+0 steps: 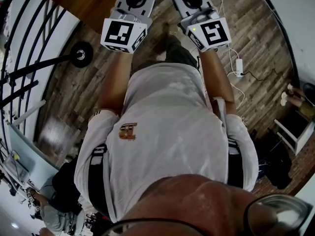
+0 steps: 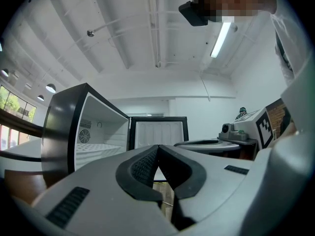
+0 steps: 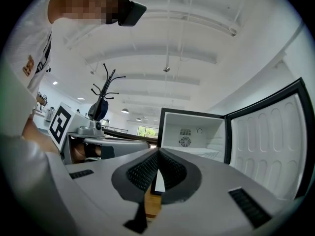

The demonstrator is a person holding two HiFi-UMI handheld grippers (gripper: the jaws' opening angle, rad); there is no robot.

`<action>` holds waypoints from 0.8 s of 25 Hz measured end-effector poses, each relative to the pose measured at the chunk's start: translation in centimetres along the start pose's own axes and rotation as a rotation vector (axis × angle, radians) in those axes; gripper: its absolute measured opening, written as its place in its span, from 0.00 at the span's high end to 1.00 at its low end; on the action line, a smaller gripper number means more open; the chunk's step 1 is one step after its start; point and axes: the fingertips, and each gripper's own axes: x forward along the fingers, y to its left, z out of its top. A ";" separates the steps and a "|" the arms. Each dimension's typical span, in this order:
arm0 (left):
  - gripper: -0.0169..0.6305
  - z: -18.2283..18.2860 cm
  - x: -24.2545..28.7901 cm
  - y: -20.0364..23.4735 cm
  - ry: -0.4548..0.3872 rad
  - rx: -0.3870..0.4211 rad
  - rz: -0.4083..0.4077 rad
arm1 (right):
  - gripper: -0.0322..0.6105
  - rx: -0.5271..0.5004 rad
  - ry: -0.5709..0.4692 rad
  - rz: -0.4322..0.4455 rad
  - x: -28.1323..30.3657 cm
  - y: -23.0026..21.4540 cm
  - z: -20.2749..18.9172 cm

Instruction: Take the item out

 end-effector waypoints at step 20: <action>0.95 -3.2 13.8 7.1 0.038 0.039 0.098 | 0.90 -0.031 0.001 0.062 7.6 -14.0 -3.1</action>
